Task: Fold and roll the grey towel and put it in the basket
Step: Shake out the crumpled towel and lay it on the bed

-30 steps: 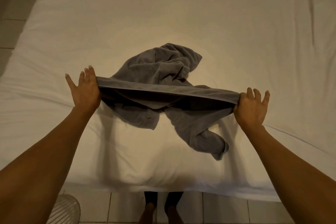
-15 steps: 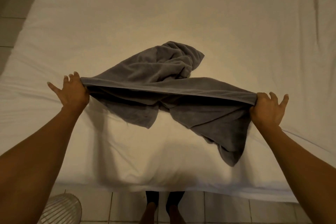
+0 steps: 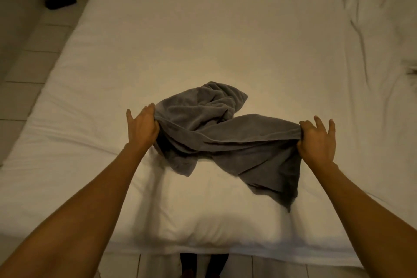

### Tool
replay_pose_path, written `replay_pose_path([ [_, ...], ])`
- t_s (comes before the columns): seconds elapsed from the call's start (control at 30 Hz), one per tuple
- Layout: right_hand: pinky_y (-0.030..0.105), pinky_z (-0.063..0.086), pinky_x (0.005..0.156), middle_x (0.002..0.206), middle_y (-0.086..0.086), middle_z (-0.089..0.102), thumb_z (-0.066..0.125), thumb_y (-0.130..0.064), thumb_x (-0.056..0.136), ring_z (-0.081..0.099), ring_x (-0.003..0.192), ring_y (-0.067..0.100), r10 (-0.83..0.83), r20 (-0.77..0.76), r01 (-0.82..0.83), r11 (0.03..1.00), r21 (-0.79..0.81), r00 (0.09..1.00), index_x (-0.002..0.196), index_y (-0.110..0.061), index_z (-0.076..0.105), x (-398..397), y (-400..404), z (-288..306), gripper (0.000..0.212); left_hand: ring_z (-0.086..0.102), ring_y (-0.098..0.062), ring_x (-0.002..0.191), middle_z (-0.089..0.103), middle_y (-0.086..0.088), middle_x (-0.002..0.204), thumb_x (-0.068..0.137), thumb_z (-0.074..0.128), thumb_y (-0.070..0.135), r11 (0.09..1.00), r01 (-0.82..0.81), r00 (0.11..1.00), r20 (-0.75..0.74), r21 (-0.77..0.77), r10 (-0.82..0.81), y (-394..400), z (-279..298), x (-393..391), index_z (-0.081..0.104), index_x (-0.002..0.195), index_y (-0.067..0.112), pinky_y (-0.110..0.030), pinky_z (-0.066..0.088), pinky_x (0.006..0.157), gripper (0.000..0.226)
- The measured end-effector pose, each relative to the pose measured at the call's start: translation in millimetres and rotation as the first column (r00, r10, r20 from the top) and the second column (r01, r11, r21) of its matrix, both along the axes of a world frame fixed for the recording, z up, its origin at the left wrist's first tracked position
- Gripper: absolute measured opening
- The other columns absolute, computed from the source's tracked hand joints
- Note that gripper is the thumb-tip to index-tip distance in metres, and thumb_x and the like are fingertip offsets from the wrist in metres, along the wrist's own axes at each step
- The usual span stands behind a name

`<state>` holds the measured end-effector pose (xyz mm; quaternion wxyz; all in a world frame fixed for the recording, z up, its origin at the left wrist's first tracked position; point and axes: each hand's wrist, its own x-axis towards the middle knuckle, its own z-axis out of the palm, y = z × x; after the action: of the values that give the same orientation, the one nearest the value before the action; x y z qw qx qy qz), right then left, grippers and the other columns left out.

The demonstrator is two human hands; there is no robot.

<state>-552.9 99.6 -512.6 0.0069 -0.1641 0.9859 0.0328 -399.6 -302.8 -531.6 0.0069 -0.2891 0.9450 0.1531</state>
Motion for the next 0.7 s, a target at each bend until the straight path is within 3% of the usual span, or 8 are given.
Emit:
replay_pose_path([
  [0.17, 0.051, -0.002, 0.114, 0.121, 0.017, 0.063, 0.061, -0.029, 0.088, 0.037, 0.135, 0.035, 0.014, -0.087, -0.007, 0.997, 0.081, 0.996, 0.117, -0.007, 0.062, -13, -17, 64, 0.036, 0.056, -0.028, 0.119, 0.057, -0.017, 0.130, 0.098, 0.038, 0.016, 0.996, 0.012, 0.998, -0.068, -0.092, -0.018, -3, 70, -19, 0.043, 0.136, 0.003, -0.047, 0.004, 0.117, 0.040],
  [0.3, 0.051, -0.002, 0.114, 0.113, 0.016, 0.067, 0.059, -0.019, 0.088, 0.037, 0.135, 0.033, -0.010, -0.148, 0.018, 0.998, 0.058, 0.989, 0.110, -0.007, 0.065, -20, -19, 120, 0.026, 0.060, -0.032, 0.109, 0.063, -0.017, 0.119, 0.097, 0.038, 0.014, 0.989, -0.028, 0.995, -0.097, -0.143, 0.015, -22, 125, -20, 0.048, 0.130, 0.002, -0.051, 0.007, 0.116, 0.036],
  [0.4, 0.049, -0.006, 0.112, 0.115, 0.013, 0.067, 0.056, -0.017, 0.087, 0.034, 0.137, 0.031, -0.014, -0.176, 0.024, 0.998, 0.051, 0.984, 0.112, -0.010, 0.065, -21, -21, 162, 0.027, 0.059, -0.031, 0.112, 0.061, -0.016, 0.124, 0.097, 0.038, 0.014, 0.983, 0.005, 0.997, -0.081, -0.182, -0.020, -17, 169, -20, 0.048, 0.130, 0.005, -0.052, 0.005, 0.116, 0.036],
  [0.57, 0.048, -0.003, 0.112, 0.108, 0.013, 0.068, 0.063, -0.012, 0.080, 0.041, 0.132, 0.033, 0.089, -0.311, -0.109, 0.993, -0.047, 0.946, 0.107, -0.009, 0.066, -16, -33, 225, 0.028, 0.052, -0.027, 0.123, 0.054, -0.014, 0.134, 0.097, 0.040, 0.013, 0.967, 0.048, 0.970, -0.221, -0.252, -0.106, 14, 244, -19, 0.041, 0.138, 0.007, -0.050, -0.001, 0.116, 0.041],
  [0.7, 0.047, 0.009, 0.113, 0.116, 0.015, 0.065, 0.063, -0.006, 0.078, 0.045, 0.129, 0.034, 0.159, -0.393, -0.228, 0.964, -0.135, 0.906, 0.111, -0.009, 0.065, -6, -27, 261, 0.032, 0.056, -0.026, 0.120, 0.059, -0.013, 0.130, 0.096, 0.041, 0.011, 0.961, 0.078, 0.924, -0.343, -0.264, -0.169, 33, 283, -7, 0.042, 0.138, 0.009, -0.050, 0.005, 0.117, 0.043],
])
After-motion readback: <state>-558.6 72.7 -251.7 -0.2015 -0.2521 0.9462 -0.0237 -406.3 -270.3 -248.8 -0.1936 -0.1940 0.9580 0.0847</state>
